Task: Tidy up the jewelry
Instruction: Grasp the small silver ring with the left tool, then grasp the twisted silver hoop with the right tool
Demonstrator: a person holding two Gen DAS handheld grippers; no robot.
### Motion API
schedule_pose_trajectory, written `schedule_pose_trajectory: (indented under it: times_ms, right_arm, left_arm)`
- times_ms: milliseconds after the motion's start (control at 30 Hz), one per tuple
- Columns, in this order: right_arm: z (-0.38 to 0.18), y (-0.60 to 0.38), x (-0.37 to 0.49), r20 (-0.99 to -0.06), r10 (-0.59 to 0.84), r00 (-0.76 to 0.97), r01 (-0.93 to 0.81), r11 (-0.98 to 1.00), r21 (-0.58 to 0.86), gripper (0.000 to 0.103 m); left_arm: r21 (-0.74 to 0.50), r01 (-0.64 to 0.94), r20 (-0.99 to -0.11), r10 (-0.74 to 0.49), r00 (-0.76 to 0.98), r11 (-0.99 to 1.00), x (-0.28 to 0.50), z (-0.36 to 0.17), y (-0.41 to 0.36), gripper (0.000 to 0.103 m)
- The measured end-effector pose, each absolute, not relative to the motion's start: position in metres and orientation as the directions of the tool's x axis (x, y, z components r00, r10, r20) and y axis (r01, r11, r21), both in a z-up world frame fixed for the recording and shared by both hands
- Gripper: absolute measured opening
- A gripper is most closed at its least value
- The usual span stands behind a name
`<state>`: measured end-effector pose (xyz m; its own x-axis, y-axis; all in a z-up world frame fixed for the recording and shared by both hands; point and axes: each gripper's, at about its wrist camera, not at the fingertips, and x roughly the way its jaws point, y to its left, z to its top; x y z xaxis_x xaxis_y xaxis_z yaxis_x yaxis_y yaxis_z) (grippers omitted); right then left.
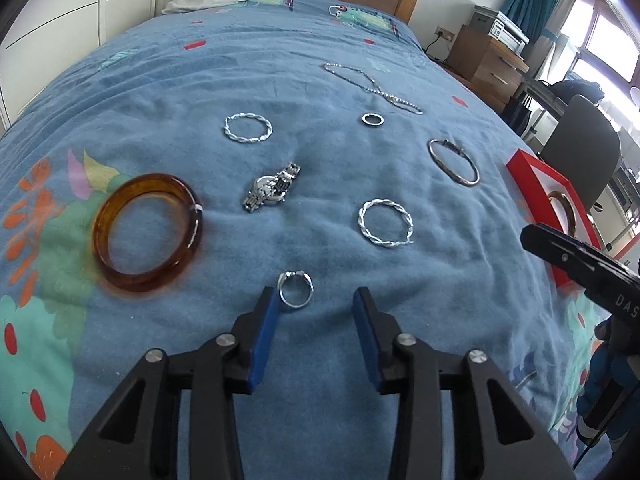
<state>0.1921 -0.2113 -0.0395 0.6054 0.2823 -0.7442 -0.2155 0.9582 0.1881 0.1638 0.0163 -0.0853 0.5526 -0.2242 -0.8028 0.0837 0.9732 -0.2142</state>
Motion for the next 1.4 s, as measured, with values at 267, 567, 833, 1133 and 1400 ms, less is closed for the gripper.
schedule_pose_trajectory:
  times_ms: [267, 567, 833, 1133, 1400]
  right_arm:
    - [-0.048, -0.209, 0.204, -0.747, 0.293, 0.597, -0.216, 0.955, 0.203, 0.05]
    - [-0.061, -0.176, 0.211, -0.757, 0.348, 0.553, -0.289, 0.932, 0.217, 0.05]
    - [-0.072, -0.143, 0.219, -0.765, 0.398, 0.507, -0.364, 0.903, 0.228, 0.05]
    - [-0.082, -0.114, 0.228, -0.77, 0.416, 0.484, -0.415, 0.883, 0.216, 0.051]
    - [-0.088, -0.097, 0.238, -0.787, 0.365, 0.497, -0.435, 0.89, 0.138, 0.04]
  left_arm:
    - [-0.21, 0.074, -0.803, -0.216, 0.555, 0.975, 0.17, -0.094, 0.017, 0.017]
    - [-0.207, 0.074, -0.79, -0.212, 0.576, 0.975, 0.168, -0.095, 0.02, 0.017]
    - [-0.222, 0.048, -0.781, -0.207, 0.589, 0.974, 0.16, -0.094, 0.028, 0.017]
    - [-0.232, 0.029, -0.775, -0.203, 0.598, 0.972, 0.156, -0.096, 0.033, 0.017]
    - [-0.242, 0.022, -0.773, -0.206, 0.6, 0.97, 0.156, -0.098, 0.035, 0.017]
